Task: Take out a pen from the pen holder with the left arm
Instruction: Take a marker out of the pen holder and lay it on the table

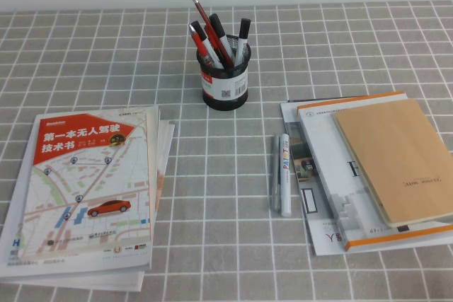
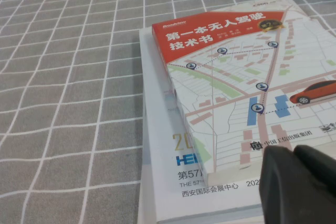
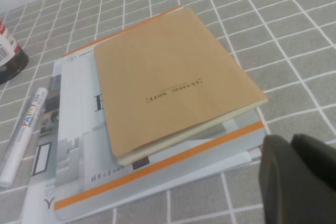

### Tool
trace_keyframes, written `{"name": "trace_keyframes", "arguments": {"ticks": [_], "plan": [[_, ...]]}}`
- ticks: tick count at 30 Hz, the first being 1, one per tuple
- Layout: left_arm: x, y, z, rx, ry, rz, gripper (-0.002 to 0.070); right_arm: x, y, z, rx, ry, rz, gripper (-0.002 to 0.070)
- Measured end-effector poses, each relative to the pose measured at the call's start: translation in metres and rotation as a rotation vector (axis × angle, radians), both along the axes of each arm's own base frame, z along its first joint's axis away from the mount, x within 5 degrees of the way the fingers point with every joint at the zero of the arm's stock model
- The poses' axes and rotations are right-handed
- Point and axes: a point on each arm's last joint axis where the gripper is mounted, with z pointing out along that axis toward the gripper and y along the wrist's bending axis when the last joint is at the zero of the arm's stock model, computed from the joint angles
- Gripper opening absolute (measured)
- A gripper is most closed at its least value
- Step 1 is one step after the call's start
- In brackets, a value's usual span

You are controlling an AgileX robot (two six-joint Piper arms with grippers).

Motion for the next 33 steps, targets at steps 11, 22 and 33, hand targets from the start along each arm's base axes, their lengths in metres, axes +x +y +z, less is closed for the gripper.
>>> {"name": "trace_keyframes", "arguments": {"ticks": [11, 22, 33], "plan": [[0.0000, 0.0000, 0.0000, 0.000, 0.000, 0.000, 0.0000, 0.0000, 0.0000, 0.0000, 0.000, 0.000, 0.000, -0.0013], [0.0000, 0.0003, 0.0000, 0.009, 0.000, 0.001, 0.0000, 0.0000, 0.0000, 0.0000, 0.000, 0.000, 0.000, -0.0013], [0.0002, 0.0030, -0.0001, 0.089, -0.005, 0.007, 0.0000, 0.0000, 0.0000, 0.0000, 0.000, 0.000, 0.000, -0.0013]]}}
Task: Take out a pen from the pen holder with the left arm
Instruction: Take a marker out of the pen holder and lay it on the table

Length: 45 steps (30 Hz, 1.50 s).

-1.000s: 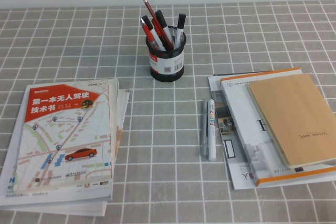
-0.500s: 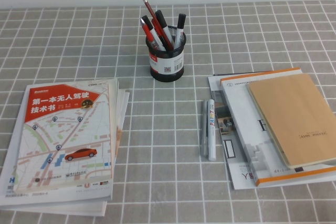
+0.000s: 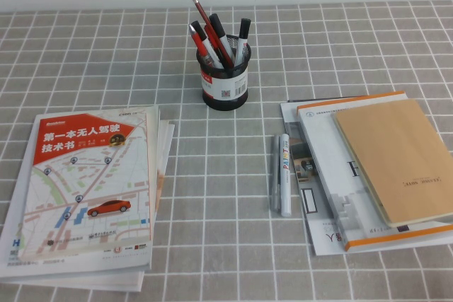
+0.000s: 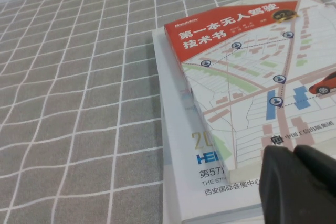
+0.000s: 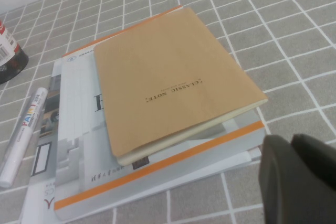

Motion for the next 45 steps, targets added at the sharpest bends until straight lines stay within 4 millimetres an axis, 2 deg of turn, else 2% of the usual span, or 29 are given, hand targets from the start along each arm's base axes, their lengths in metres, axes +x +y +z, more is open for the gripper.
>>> {"name": "trace_keyframes", "arguments": {"ticks": [10, 12, 17, 19, 23, 30, 33, 38, 41, 45], "plan": [[0.000, -0.001, 0.001, -0.025, -0.011, 0.002, 0.0000, 0.000, 0.000, 0.000, 0.000, 0.000, 0.000, -0.0013], [0.002, -0.003, 0.006, -0.150, -0.070, 0.011, 0.0000, 0.000, 0.000, 0.000, 0.000, 0.000, 0.000, -0.0013], [0.004, -0.002, 0.031, -0.790, -0.289, 0.087, 0.0000, 0.000, 0.000, 0.000, 0.000, 0.000, 0.000, -0.0013], [0.004, 0.003, 0.038, -0.967, -0.367, 0.118, 0.0000, 0.000, 0.000, 0.000, 0.000, 0.000, 0.000, -0.0013], [0.002, 0.010, 0.046, -1.064, -0.486, 0.150, 0.0000, 0.000, 0.000, 0.000, 0.000, 0.000, 0.000, -0.0013], [0.001, 0.014, 0.050, -1.144, -0.541, 0.163, 0.0000, 0.000, 0.000, 0.000, 0.000, 0.000, 0.000, -0.0013], [0.002, 0.005, 0.051, -1.077, -0.426, 0.107, 0.0000, 0.000, 0.000, 0.000, 0.000, 0.000, 0.000, -0.0013], [0.002, -0.008, 0.095, -0.812, -0.232, 0.028, 0.0000, 0.000, 0.000, 0.000, 0.000, 0.000, 0.000, -0.0013], [0.015, -0.011, 0.123, -0.658, -0.136, 0.015, 0.0000, 0.000, 0.000, 0.000, 0.000, 0.000, 0.000, -0.0013], [0.044, -0.017, 0.155, -0.490, -0.038, -0.038, 0.0000, 0.000, 0.000, 0.000, 0.000, 0.000, 0.000, -0.0013]]}}
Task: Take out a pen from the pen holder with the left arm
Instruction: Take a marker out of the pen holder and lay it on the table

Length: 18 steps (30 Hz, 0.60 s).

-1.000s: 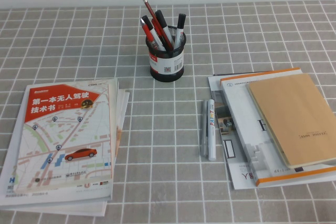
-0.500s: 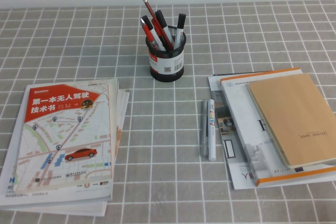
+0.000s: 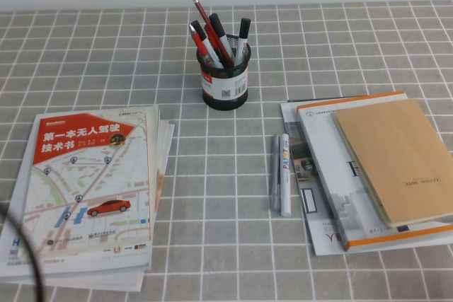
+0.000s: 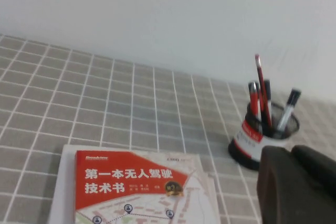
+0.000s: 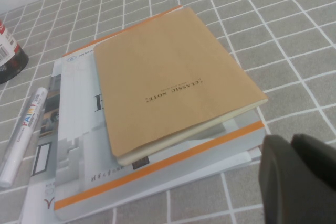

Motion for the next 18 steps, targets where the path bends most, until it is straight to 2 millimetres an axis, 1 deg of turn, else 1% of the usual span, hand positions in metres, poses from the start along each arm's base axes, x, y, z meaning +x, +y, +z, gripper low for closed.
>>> {"name": "trace_keyframes", "arguments": {"ticks": [2, 4, 5, 8, 12, 13, 15, 18], "plan": [[0.016, -0.005, 0.013, 0.057, 0.040, -0.054, 0.0000, 0.000, 0.000, 0.000, 0.000, 0.000, 0.000, -0.0013], [0.036, -0.012, 0.020, 0.093, 0.094, -0.131, 0.0008, 0.000, 0.000, 0.000, 0.000, 0.000, 0.000, -0.0013], [0.047, -0.015, 0.021, 0.099, 0.120, -0.165, 0.0018, 0.000, 0.000, 0.000, 0.000, 0.000, 0.000, -0.0013], [0.076, -0.027, 0.024, 0.084, 0.143, -0.279, 0.0106, 0.000, 0.000, 0.000, 0.000, 0.000, 0.000, -0.0013], [0.114, -0.039, 0.020, 0.010, 0.124, -0.384, 0.0303, 0.000, 0.000, 0.000, 0.000, 0.000, 0.000, -0.0013], [0.123, -0.042, 0.018, -0.007, 0.113, -0.403, 0.0340, 0.000, 0.000, 0.000, 0.000, 0.000, 0.000, -0.0013], [0.142, -0.046, 0.012, -0.031, 0.093, -0.424, 0.0382, 0.000, 0.000, 0.000, 0.000, 0.000, 0.000, -0.0013], [0.165, -0.055, 0.002, -0.023, 0.080, -0.453, 0.0403, 0.000, 0.000, 0.000, 0.000, 0.000, 0.000, -0.0013]]}}
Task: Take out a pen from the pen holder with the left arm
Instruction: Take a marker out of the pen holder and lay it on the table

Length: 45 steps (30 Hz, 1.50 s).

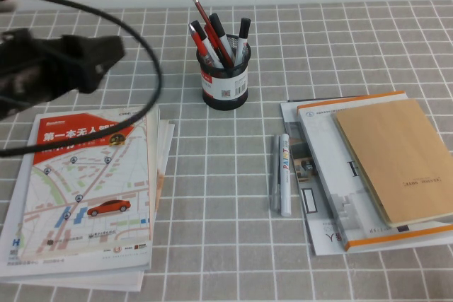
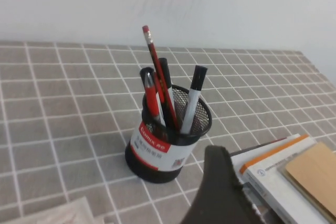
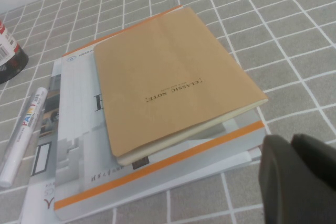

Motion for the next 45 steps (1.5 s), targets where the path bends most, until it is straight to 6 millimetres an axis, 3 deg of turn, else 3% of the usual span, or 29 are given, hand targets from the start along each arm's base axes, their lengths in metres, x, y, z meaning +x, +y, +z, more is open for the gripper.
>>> {"name": "trace_keyframes", "arguments": {"ticks": [10, 16, 22, 31, 45], "plan": [[0.077, -0.063, -0.026, 0.103, -0.030, -0.063, 0.0412, 0.000, 0.000, 0.000, 0.000, 0.000, 0.000, -0.0013], [0.124, -0.078, -0.039, 0.078, -0.002, -0.034, 0.0412, 0.000, 0.000, 0.000, 0.000, 0.000, 0.000, -0.0013], [0.156, -0.087, -0.054, 0.059, 0.026, -0.007, 0.0412, 0.000, 0.000, 0.000, 0.000, 0.000, 0.000, -0.0013], [0.178, -0.094, -0.082, 0.063, 0.074, 0.015, 0.0411, 0.000, 0.000, 0.000, 0.000, 0.000, 0.000, -0.0013], [0.185, -0.094, -0.108, 0.104, 0.116, 0.033, 0.0411, 0.000, 0.000, 0.000, 0.000, 0.000, 0.000, -0.0013]]}}
